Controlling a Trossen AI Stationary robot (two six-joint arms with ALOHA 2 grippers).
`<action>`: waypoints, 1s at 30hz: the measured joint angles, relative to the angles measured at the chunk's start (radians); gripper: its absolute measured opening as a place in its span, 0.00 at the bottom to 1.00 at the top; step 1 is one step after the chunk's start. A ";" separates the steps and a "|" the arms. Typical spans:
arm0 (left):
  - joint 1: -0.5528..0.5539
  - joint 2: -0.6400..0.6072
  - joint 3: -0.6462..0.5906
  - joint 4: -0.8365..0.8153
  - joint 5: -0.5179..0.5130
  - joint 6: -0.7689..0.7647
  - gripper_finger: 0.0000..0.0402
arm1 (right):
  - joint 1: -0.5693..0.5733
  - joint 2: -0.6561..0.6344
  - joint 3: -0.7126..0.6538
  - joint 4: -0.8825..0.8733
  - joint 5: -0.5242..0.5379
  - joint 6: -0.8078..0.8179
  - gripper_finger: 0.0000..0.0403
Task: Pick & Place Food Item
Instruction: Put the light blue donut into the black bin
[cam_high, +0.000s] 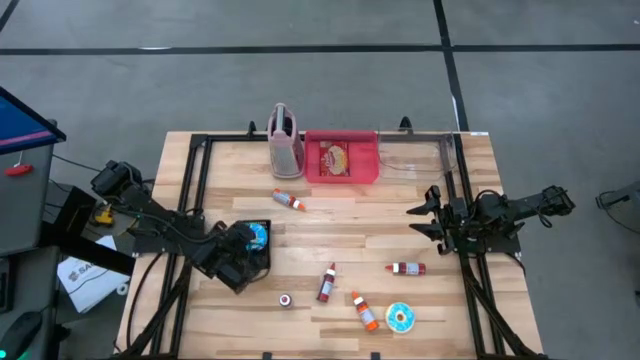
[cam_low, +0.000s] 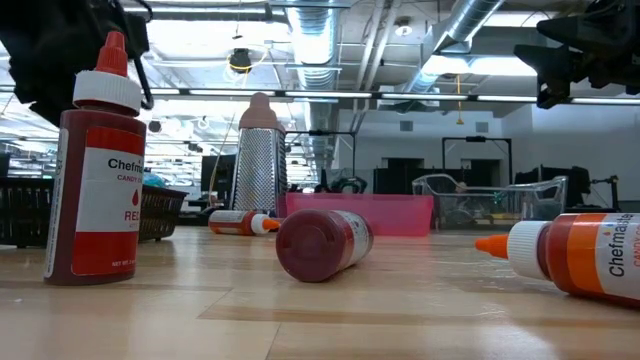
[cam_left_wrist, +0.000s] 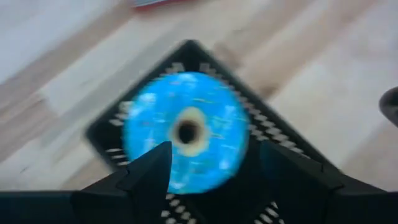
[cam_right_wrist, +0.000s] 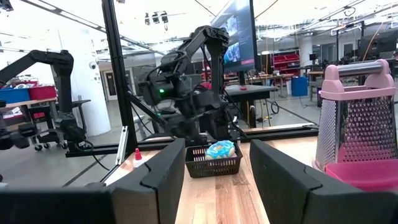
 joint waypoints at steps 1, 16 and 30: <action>-0.010 0.000 0.000 0.030 -0.001 0.028 0.60 | 0.000 0.000 0.000 0.000 0.000 0.000 0.43; 0.025 0.000 0.000 0.918 -0.074 0.846 0.53 | 0.000 0.000 0.000 0.022 0.000 -0.001 0.43; 0.122 0.000 0.000 1.045 -0.071 1.381 0.54 | 0.019 0.004 0.000 -0.062 -0.178 0.180 0.43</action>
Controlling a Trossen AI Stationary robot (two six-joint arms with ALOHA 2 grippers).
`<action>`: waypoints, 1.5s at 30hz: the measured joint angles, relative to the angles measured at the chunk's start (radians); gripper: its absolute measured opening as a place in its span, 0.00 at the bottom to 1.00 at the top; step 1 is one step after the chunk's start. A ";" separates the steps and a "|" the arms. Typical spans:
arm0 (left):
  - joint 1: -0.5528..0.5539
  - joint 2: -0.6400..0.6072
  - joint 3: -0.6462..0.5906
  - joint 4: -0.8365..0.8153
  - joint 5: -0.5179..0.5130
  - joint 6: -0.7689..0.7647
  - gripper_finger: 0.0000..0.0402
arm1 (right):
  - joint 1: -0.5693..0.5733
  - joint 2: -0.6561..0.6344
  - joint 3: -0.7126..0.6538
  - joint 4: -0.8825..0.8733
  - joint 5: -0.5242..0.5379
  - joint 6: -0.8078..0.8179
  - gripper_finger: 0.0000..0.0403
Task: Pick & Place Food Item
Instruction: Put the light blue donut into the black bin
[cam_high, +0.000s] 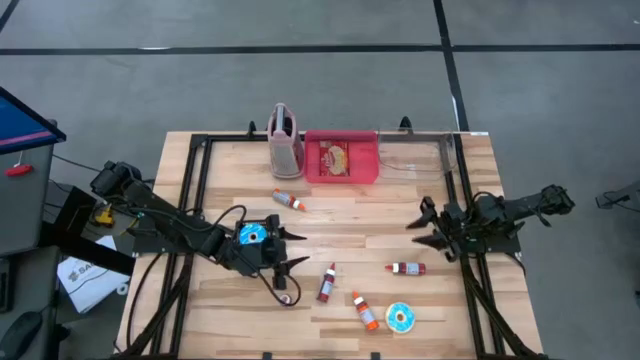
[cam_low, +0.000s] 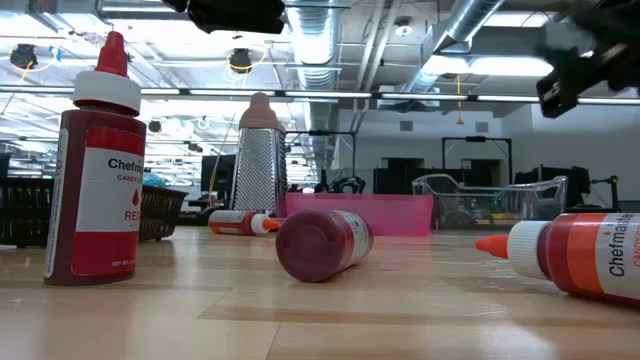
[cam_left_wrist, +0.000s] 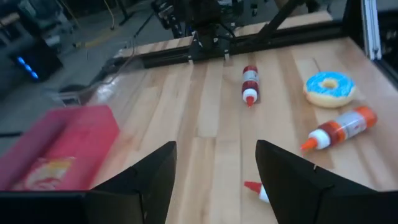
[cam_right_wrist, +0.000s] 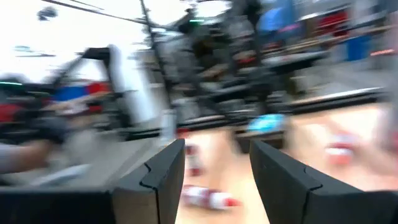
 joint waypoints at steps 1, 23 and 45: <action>-0.004 0.000 0.000 0.000 -0.004 0.016 0.54 | 0.015 0.006 0.000 0.018 -0.033 0.018 0.43; -0.132 0.000 0.000 -0.133 -0.314 0.102 0.52 | 0.470 1.028 0.546 -0.017 0.261 -0.066 0.43; -0.177 -0.023 0.000 -0.128 -0.393 0.134 0.52 | 0.610 1.319 0.797 -0.485 0.227 0.455 0.43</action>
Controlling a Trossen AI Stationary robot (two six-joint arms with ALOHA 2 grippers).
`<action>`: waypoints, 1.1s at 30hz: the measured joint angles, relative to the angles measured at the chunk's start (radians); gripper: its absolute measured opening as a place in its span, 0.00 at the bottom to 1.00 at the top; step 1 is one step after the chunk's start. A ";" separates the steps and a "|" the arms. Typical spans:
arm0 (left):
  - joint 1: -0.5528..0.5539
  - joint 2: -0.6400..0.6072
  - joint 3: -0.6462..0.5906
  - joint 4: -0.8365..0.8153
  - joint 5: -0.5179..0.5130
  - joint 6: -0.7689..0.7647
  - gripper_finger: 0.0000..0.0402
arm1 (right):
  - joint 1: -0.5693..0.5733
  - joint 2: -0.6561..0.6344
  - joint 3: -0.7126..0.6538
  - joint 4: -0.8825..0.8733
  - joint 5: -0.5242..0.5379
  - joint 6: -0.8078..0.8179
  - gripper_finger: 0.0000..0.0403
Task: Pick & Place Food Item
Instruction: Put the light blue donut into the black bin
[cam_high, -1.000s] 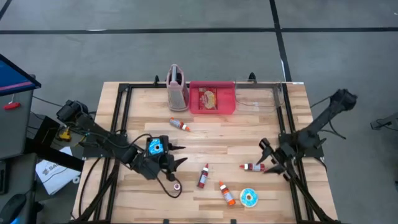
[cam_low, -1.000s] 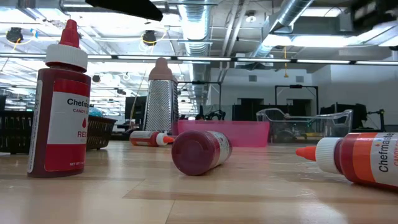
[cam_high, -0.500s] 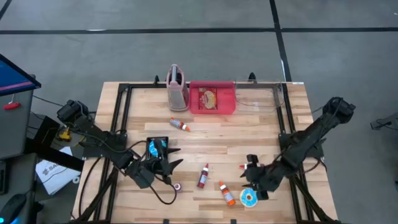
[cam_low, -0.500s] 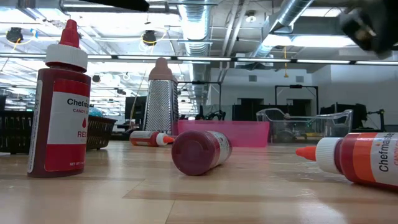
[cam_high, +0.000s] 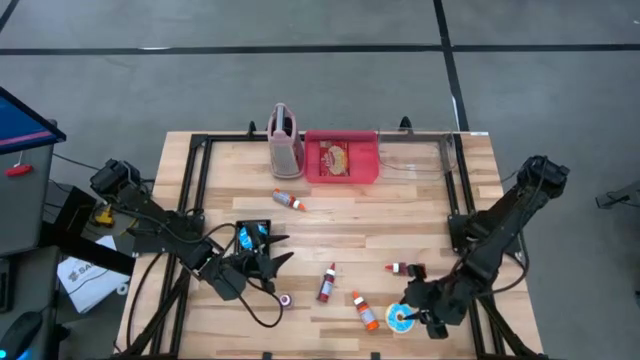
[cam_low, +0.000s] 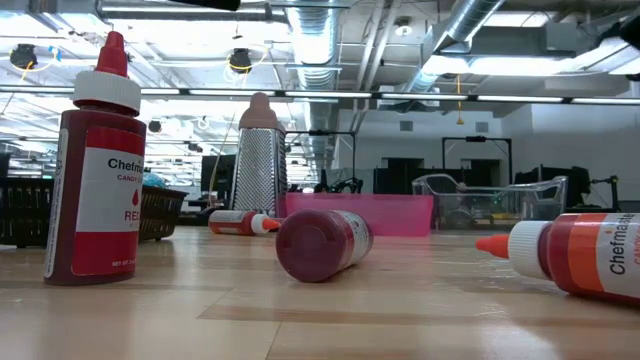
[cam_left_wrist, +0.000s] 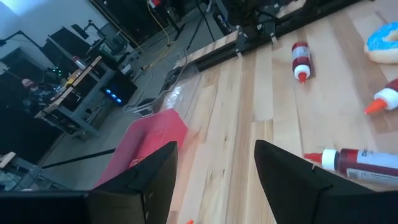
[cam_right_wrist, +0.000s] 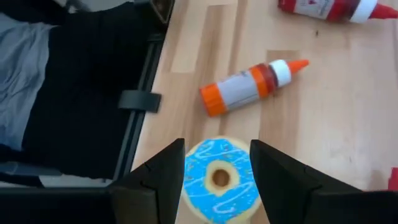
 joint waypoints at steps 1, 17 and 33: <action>0.000 0.000 0.000 -0.003 0.001 0.002 0.52 | 0.007 0.000 0.000 -0.008 0.000 0.004 0.43; 0.000 0.001 0.000 -0.003 0.001 0.021 0.52 | 0.003 0.161 -0.001 -0.078 0.002 0.109 0.59; 0.000 0.001 0.000 -0.002 0.002 0.017 0.52 | -0.024 0.288 -0.001 -0.004 -0.052 0.137 0.59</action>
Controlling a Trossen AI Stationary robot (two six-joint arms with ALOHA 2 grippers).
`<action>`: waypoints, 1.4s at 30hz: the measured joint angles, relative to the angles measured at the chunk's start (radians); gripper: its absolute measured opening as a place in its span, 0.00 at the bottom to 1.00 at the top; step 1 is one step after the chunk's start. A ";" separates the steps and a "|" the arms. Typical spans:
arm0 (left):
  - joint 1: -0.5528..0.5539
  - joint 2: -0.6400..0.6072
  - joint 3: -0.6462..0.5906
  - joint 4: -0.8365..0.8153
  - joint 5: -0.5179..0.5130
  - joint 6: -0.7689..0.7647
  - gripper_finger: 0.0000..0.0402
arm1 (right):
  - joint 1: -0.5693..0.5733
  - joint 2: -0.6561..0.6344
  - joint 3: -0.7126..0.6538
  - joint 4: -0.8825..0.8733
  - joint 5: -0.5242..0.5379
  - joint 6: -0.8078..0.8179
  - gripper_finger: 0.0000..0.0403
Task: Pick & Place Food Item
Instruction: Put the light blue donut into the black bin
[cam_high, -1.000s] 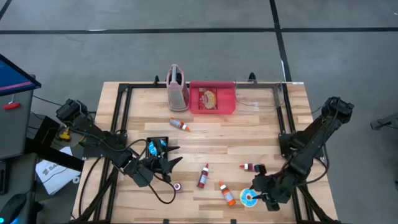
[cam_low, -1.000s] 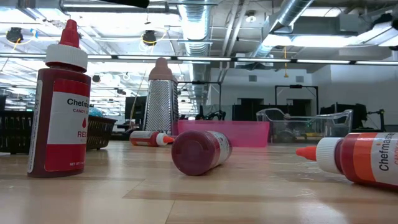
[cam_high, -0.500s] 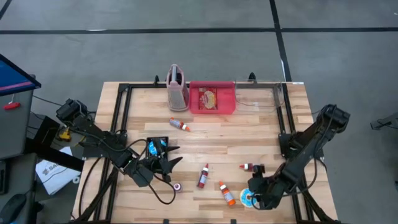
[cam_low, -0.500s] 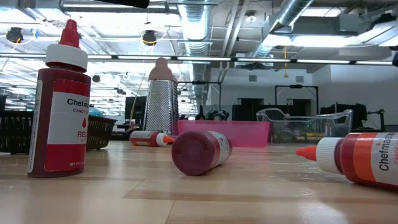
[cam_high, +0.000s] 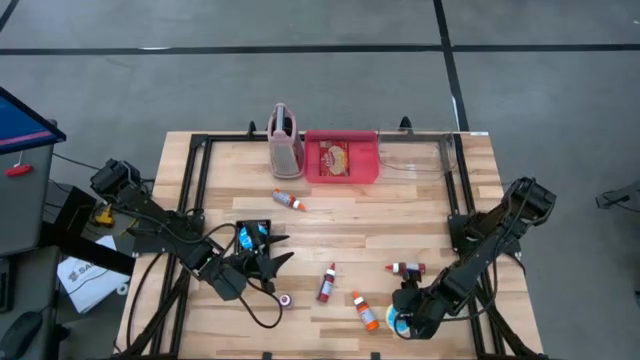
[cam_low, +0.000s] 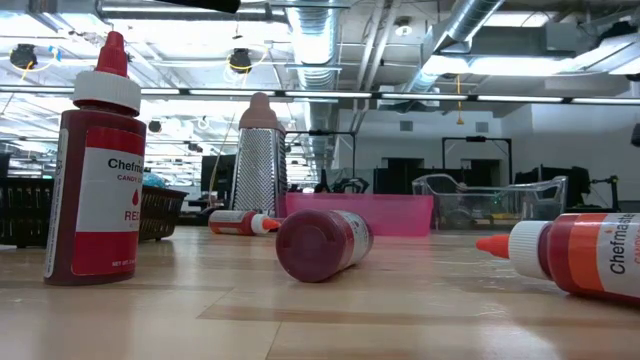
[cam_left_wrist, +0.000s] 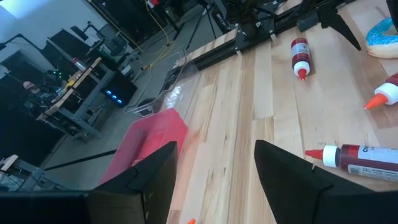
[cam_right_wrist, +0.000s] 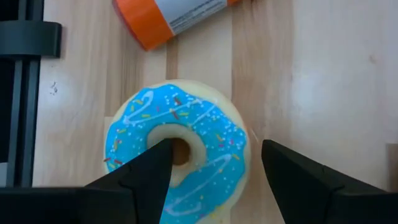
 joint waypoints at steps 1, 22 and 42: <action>0.000 0.000 0.000 0.000 0.000 0.000 0.52 | 0.001 0.005 0.000 0.006 -0.002 0.003 0.59; 0.000 0.000 0.000 0.003 0.000 -0.001 0.52 | -0.049 0.033 0.003 0.002 0.002 0.013 0.50; 0.000 0.000 0.000 0.004 -0.032 0.000 0.52 | -0.068 0.032 0.080 -0.015 0.047 -0.069 0.24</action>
